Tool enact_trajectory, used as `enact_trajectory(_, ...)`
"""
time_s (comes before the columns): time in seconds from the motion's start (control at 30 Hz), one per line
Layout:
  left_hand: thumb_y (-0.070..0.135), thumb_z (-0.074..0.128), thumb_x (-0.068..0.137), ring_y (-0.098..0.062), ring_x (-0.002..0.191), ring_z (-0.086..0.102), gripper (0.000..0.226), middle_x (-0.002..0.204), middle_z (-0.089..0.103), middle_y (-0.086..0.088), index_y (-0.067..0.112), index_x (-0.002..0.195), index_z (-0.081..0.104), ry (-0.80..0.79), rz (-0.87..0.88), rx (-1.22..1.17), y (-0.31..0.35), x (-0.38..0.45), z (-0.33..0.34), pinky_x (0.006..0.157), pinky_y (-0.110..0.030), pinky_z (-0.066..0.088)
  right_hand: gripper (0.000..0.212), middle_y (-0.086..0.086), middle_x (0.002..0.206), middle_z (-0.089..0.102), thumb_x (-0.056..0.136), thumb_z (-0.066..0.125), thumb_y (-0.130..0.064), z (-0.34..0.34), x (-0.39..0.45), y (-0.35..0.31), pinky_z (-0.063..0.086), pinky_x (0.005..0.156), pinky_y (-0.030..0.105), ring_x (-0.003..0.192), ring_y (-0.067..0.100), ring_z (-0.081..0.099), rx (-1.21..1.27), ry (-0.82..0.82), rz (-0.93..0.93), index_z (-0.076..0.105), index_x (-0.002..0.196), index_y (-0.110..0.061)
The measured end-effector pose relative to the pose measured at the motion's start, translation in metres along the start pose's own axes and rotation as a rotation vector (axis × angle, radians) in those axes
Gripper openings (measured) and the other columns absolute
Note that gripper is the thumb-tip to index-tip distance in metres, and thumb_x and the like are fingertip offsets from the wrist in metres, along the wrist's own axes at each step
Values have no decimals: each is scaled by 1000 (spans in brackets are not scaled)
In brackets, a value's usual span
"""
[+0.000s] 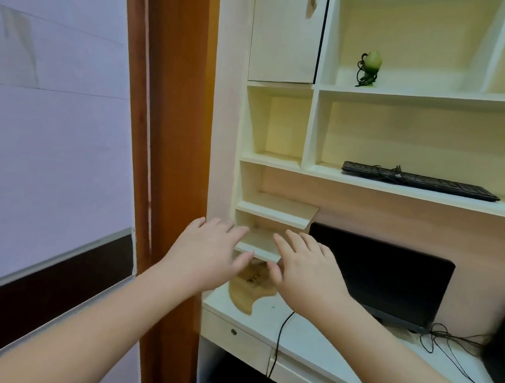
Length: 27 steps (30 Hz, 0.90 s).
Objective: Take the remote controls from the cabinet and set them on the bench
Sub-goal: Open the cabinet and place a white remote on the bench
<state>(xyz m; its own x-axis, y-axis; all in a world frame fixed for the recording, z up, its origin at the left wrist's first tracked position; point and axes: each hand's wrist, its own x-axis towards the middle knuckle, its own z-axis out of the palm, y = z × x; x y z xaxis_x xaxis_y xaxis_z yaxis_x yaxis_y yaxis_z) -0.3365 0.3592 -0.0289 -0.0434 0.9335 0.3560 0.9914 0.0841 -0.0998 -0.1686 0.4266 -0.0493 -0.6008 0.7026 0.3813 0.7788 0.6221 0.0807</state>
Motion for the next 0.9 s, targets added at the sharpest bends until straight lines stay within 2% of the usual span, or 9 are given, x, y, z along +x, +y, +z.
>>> enact_trajectory(0.1,56,28,96,-15,134,41,56,144,48,5,29,144,37,38,16,-5,0,44,10,113,-38,30,58,2,153,31,96,28,-49,9,29,28,23,113,38,141,22,25,-18,32,-36,25,148,-22)
enact_trajectory(0.2,56,29,96,-15,134,41,56,144,48,4,28,144,38,56,40,18,0,91,11,111,-37,33,58,3,151,36,94,29,-49,12,57,56,26,111,38,139,23,31,-19,73,-27,32,145,-22)
enact_trajectory(0.5,53,30,98,-14,139,35,54,149,43,4,28,145,41,172,96,88,-3,199,0,113,-34,25,59,-1,157,19,96,31,-50,12,152,127,18,115,37,144,18,15,33,69,-8,22,148,-25)
enact_trajectory(0.63,51,32,98,-16,139,34,53,151,39,2,27,144,39,217,99,51,-18,235,1,112,-35,28,60,-3,155,23,95,35,-50,6,195,136,19,114,36,143,17,17,42,128,23,22,148,-25)
enact_trajectory(0.9,50,32,98,-13,138,33,50,149,39,7,30,143,38,355,175,24,-76,292,6,110,-33,27,54,-4,147,36,94,36,-45,-14,284,118,29,108,37,136,18,30,-14,276,78,31,144,-25)
